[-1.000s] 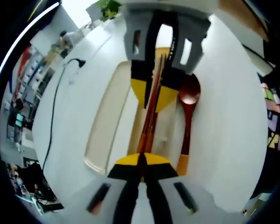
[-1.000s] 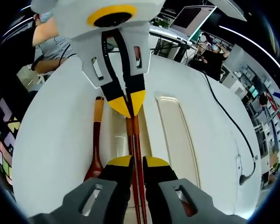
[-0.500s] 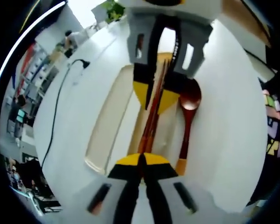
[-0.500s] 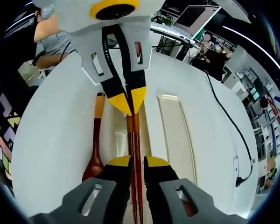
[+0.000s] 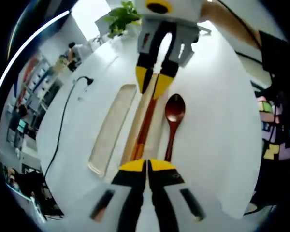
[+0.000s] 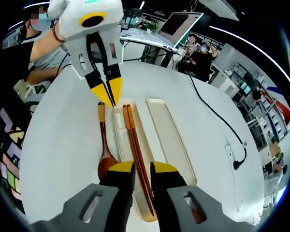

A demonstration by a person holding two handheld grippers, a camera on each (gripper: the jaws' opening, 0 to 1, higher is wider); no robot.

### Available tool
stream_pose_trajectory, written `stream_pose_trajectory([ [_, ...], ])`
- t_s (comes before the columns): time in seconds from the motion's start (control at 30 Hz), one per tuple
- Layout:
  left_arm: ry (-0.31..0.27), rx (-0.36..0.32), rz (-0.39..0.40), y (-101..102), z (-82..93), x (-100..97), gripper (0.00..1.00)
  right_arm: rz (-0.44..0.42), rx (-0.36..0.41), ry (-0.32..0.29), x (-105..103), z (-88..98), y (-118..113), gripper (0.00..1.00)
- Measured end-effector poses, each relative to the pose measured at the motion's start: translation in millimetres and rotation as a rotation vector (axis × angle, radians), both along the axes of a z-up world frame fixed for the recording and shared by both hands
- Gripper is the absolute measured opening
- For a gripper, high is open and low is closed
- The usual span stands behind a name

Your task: Arrange the utensils inside the cutlery case until each visible utensil rests in its matching compartment.

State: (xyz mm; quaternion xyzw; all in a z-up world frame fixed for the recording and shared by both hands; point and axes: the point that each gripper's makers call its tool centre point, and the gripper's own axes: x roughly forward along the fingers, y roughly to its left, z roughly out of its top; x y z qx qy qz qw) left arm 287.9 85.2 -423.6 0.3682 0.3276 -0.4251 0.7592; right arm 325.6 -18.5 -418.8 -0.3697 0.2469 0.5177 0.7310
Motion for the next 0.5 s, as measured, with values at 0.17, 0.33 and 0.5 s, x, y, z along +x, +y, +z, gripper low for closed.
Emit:
stream_pose_trajectory([
  [0.17,-0.024,-0.003,0.019,10.5,1.6,-5.4,0.02,-0.029,0.05,0.006,-7.9,0.5,-18.6,0.14],
  [0.33,-0.022,-0.019,0.045,24.4,-0.1,-16.7,0.02,-0.032,0.056,-0.02,-12.9,1.0,-35.7,0.14],
  [0.5,0.069,-0.115,0.051,27.0,-10.1,-39.8,0.03,-0.013,0.032,-0.087,-23.6,-4.1,-45.8,0.14],
])
